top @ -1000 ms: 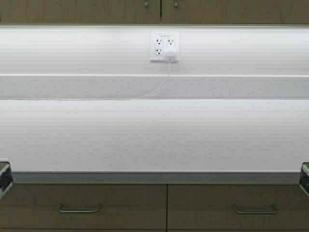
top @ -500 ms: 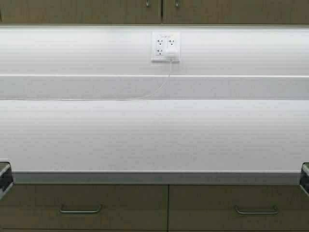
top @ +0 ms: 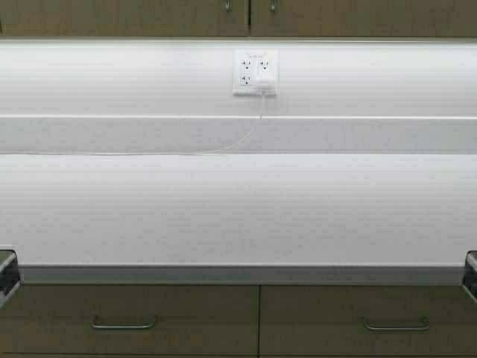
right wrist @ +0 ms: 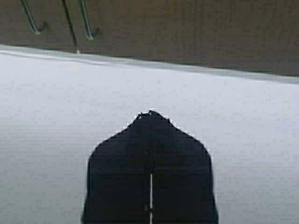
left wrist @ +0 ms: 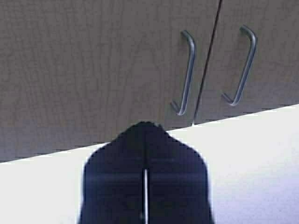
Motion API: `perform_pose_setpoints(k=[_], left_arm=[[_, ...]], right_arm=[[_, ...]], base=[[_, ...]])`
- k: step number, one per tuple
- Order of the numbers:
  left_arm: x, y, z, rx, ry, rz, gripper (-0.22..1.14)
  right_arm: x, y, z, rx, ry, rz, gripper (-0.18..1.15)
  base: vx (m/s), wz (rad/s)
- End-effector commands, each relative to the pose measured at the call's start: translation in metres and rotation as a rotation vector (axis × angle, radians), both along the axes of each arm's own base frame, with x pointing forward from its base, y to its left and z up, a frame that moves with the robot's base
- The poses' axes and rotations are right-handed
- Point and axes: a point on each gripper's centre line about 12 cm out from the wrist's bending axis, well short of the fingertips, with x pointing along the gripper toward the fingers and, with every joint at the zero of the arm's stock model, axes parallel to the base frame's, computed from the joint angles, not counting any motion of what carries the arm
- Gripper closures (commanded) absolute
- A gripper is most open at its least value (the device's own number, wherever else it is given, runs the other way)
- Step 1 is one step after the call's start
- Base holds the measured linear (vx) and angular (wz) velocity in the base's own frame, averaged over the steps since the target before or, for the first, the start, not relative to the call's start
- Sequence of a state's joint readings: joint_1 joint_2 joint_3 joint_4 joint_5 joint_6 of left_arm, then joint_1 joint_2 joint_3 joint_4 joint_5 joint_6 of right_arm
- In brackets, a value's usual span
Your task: Open the cabinet, put the pot inside, then close it
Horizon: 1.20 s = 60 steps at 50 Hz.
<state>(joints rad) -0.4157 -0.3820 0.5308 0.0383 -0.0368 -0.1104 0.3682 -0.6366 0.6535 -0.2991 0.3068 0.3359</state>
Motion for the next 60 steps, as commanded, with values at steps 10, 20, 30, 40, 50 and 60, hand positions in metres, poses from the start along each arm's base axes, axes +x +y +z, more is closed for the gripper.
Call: perform_pose_setpoints(k=[10, 20, 30, 40, 50, 60], left_arm=[[-0.0075, 0.0027, 0.0047, -0.007, -0.019, -0.002, 0.88], [-0.0076, 0.0027, 0.0039, -0.007, -0.015, -0.002, 0.88], [-0.0075, 0.0027, 0.004, -0.007, -0.017, -0.002, 0.88], [-0.0075, 0.0027, 0.004, -0.003, -0.019, -0.002, 0.88], [-0.0075, 0.0027, 0.004, -0.003, -0.019, -0.002, 0.88], [-0.0075, 0.0027, 0.0047, -0.005, -0.019, -0.002, 0.88]], right_arm=[[-0.0018, -0.0001, 0.0062, 0.005, -0.021, 0.004, 0.91], [-0.0022, -0.0002, 0.0067, 0.005, -0.022, 0.004, 0.91], [-0.0022, -0.0002, 0.0067, 0.005, -0.022, 0.004, 0.91], [-0.0022, -0.0003, 0.0061, 0.001, -0.022, 0.004, 0.91], [-0.0022, -0.0003, 0.0054, 0.0, -0.021, 0.004, 0.91], [-0.0023, -0.0004, 0.0048, -0.001, -0.019, 0.004, 0.91]], base=[[0.0, 0.0], [0.0, 0.0], [0.0, 0.0], [0.0, 0.0], [0.0, 0.0], [0.0, 0.0]])
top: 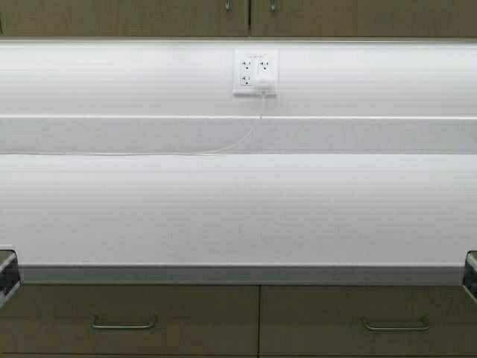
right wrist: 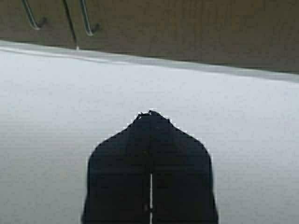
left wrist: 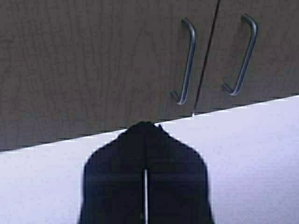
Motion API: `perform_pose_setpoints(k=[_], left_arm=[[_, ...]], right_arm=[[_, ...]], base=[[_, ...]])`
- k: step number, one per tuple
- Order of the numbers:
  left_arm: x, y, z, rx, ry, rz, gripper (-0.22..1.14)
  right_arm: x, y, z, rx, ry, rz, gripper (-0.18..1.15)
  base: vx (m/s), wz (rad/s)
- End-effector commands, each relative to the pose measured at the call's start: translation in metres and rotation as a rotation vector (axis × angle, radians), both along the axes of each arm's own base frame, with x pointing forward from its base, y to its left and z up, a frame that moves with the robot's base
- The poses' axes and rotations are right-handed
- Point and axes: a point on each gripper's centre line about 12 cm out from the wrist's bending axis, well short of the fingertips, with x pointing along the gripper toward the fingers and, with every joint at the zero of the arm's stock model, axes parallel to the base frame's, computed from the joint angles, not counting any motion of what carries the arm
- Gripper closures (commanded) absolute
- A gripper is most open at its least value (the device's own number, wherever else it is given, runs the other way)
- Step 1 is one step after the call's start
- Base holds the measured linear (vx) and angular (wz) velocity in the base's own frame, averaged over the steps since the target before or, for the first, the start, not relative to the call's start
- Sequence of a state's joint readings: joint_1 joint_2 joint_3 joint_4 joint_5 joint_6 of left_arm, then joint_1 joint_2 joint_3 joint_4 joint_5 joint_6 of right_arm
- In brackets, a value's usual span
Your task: Open the cabinet, put the pot inside, then close it
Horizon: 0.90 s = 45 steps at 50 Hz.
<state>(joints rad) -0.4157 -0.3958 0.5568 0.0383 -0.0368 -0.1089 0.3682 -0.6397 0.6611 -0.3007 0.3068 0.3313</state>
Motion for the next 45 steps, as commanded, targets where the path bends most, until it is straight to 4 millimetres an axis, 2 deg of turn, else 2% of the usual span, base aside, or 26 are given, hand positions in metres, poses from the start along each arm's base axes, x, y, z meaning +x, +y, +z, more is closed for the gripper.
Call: perform_pose_setpoints(k=[1, 45], left_arm=[[-0.0029, 0.0012, 0.0099, -0.011, -0.029, 0.0, 0.88], [-0.0026, 0.0011, 0.012, -0.014, -0.034, -0.001, 0.88]], right_arm=[[-0.0013, 0.0001, 0.0071, 0.007, -0.022, 0.003, 0.91], [-0.0023, -0.0004, 0.0084, 0.007, -0.027, 0.003, 0.91]], base=[[0.0, 0.0], [0.0, 0.0]])
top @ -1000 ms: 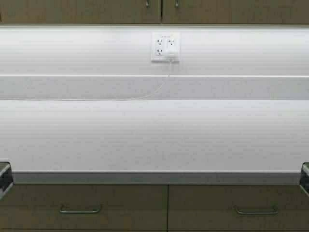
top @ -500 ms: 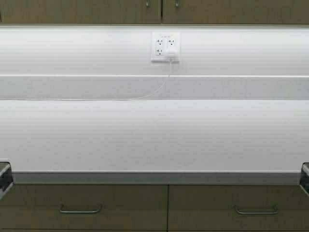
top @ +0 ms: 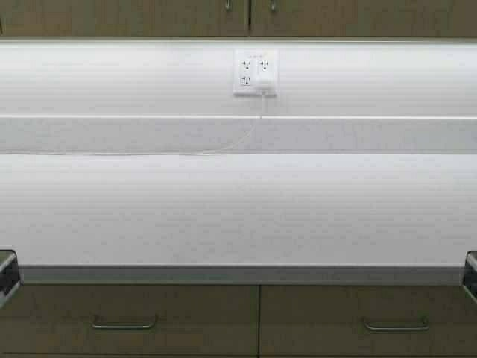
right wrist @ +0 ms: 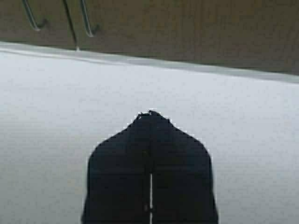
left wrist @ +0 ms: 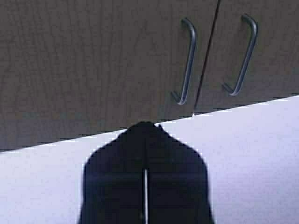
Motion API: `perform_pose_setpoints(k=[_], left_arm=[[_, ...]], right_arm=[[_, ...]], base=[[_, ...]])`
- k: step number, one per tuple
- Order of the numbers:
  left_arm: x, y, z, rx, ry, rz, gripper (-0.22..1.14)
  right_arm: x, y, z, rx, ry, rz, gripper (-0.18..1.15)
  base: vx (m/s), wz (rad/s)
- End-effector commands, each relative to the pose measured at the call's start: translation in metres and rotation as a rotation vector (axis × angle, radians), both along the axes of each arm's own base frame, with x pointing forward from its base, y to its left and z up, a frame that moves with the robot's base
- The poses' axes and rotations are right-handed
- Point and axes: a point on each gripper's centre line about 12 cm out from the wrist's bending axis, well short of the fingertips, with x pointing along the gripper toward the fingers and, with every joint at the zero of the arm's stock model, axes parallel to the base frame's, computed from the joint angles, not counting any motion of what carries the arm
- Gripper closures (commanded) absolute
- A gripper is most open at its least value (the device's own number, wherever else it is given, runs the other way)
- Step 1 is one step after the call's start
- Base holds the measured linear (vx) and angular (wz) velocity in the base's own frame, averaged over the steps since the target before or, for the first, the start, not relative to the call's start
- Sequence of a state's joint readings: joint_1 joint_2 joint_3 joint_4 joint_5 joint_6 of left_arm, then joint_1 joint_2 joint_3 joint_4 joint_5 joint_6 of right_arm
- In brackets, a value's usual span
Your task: Open the cabinet, put the pot inside, then close it
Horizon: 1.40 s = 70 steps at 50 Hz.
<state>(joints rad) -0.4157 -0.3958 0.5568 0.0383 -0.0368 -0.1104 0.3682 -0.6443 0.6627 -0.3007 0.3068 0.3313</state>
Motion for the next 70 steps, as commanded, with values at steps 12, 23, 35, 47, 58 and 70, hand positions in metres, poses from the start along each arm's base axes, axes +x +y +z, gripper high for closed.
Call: perform_pose_setpoints(k=[12, 23, 35, 47, 58, 70], left_arm=[[-0.0028, 0.0006, 0.012, -0.009, -0.036, -0.003, 0.88], [-0.0027, 0.0006, 0.0133, -0.012, -0.038, -0.002, 0.88], [-0.0027, 0.0006, 0.0133, -0.012, -0.038, -0.002, 0.88], [-0.0024, 0.001, 0.0139, -0.013, -0.04, -0.001, 0.88], [-0.0026, 0.0005, 0.0147, -0.014, -0.043, -0.002, 0.88], [-0.0025, 0.0005, 0.0154, -0.014, -0.044, -0.002, 0.88]], right_arm=[[-0.0013, 0.0, 0.0077, 0.006, -0.024, 0.003, 0.91], [-0.0013, 0.0, 0.0077, 0.006, -0.024, 0.003, 0.91], [-0.0013, 0.0, 0.0077, 0.006, -0.024, 0.003, 0.91], [-0.0013, 0.0, 0.0077, 0.006, -0.024, 0.003, 0.91], [-0.0011, -0.0004, 0.0077, 0.004, -0.024, 0.002, 0.91], [-0.0013, 0.0, 0.0077, 0.003, -0.025, 0.003, 0.91]], base=[[0.0, 0.0], [0.0, 0.0], [0.0, 0.0], [0.0, 0.0], [0.0, 0.0], [0.0, 0.0]])
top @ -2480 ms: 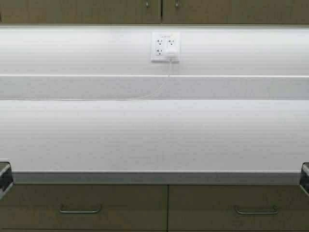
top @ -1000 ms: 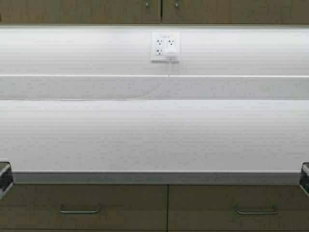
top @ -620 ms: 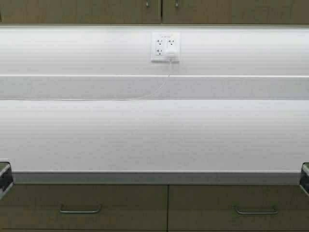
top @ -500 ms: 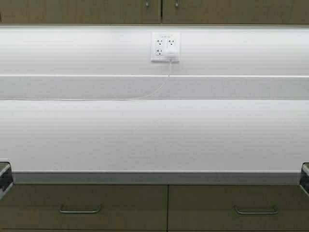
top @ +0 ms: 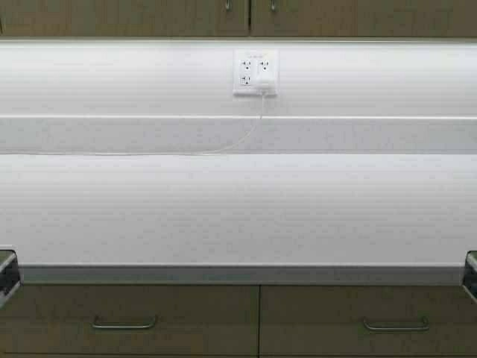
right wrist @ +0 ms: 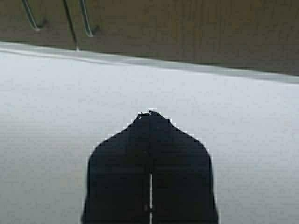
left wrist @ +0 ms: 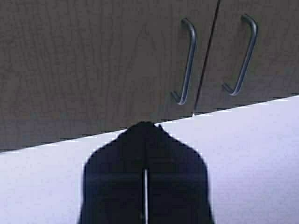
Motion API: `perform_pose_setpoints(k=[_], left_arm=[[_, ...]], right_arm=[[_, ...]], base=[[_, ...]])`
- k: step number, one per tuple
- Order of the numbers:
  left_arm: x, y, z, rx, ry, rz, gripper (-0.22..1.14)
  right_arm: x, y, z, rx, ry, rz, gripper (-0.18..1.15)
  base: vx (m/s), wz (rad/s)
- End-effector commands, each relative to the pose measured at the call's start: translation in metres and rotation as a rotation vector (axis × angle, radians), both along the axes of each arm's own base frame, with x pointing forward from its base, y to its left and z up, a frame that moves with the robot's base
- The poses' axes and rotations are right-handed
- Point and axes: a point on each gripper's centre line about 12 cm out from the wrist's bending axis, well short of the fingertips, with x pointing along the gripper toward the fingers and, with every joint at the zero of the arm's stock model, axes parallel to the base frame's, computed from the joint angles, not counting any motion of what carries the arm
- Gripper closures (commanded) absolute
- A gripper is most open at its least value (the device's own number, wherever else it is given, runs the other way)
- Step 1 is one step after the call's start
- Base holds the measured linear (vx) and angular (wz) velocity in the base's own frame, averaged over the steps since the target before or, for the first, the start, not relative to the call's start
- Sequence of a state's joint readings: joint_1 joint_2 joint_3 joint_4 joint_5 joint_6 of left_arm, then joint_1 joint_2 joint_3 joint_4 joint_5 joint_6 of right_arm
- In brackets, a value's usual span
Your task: Open the cabinet, put the pot inside, then close it
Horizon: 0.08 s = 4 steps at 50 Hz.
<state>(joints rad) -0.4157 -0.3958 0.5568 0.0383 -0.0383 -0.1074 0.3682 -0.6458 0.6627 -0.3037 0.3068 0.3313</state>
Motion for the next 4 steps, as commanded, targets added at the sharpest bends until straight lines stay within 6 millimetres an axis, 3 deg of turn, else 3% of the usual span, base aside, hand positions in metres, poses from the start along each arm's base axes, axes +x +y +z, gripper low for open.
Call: perform_pose_setpoints(k=[1, 4], left_arm=[[-0.0026, 0.0005, 0.0146, -0.016, -0.04, -0.002, 0.88], [-0.0026, 0.0005, 0.0146, -0.015, -0.04, -0.002, 0.88]], right_arm=[[-0.001, 0.0002, 0.0073, 0.005, -0.022, 0.003, 0.91], [-0.0009, 0.0002, 0.0073, 0.004, -0.023, 0.003, 0.91]], base=[[0.0, 0.0], [0.0, 0.0]])
